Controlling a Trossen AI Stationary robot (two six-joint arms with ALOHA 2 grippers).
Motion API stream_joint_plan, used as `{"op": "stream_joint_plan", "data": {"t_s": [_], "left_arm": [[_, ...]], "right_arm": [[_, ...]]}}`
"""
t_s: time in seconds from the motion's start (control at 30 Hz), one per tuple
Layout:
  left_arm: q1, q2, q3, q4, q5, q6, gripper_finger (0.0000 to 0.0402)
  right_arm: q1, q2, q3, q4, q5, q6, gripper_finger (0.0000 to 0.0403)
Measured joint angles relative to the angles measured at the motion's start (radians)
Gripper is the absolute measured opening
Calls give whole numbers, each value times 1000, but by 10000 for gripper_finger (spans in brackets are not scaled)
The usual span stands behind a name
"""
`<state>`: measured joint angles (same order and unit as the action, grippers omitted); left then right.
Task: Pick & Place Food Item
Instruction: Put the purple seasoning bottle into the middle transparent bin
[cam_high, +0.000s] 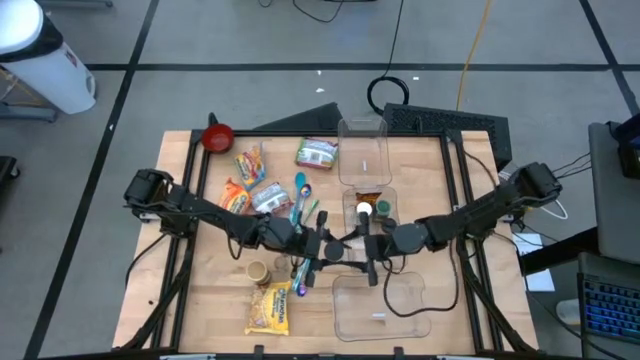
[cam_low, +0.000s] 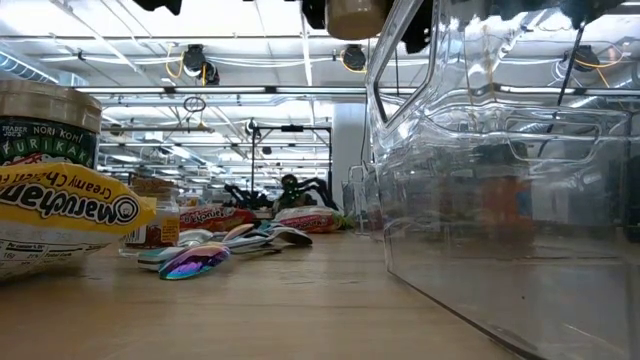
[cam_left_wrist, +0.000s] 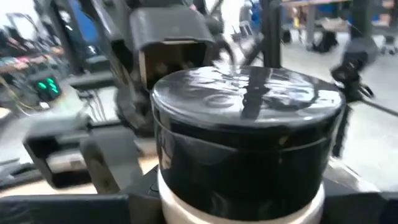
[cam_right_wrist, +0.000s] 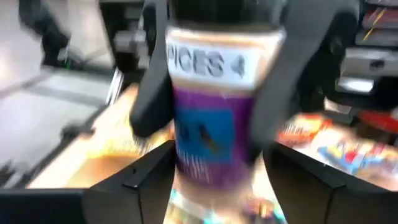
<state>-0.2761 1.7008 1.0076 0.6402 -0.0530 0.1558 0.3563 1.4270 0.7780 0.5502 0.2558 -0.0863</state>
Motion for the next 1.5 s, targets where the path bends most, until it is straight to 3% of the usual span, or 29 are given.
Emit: {"op": "stream_joint_plan", "data": {"t_s": [0.17,0.37,0.73,1.03,1.2,1.4,1.5], "left_arm": [[3,0,-1,-22,11,-5,155],[34,0,-1,-51,2,-45,155],[60,-1,-1,-93,0,-73,155],[52,0,-1,-107,-4,-75,155],[52,-1,-1,-108,-21,-75,155],[52,-1,0,-110,-39,-81,155],[52,-2,0,-113,-37,-99,164]], "right_arm": [[22,-170,-3,-227,11,22,246],[26,-303,37,-267,6,21,238],[-1,-127,252,-440,9,-14,288],[-46,-40,288,-443,4,-1,318],[-49,-40,288,-442,1,33,286],[-47,-43,288,-444,-4,59,191],[-47,-43,287,-445,-6,67,191]]}}
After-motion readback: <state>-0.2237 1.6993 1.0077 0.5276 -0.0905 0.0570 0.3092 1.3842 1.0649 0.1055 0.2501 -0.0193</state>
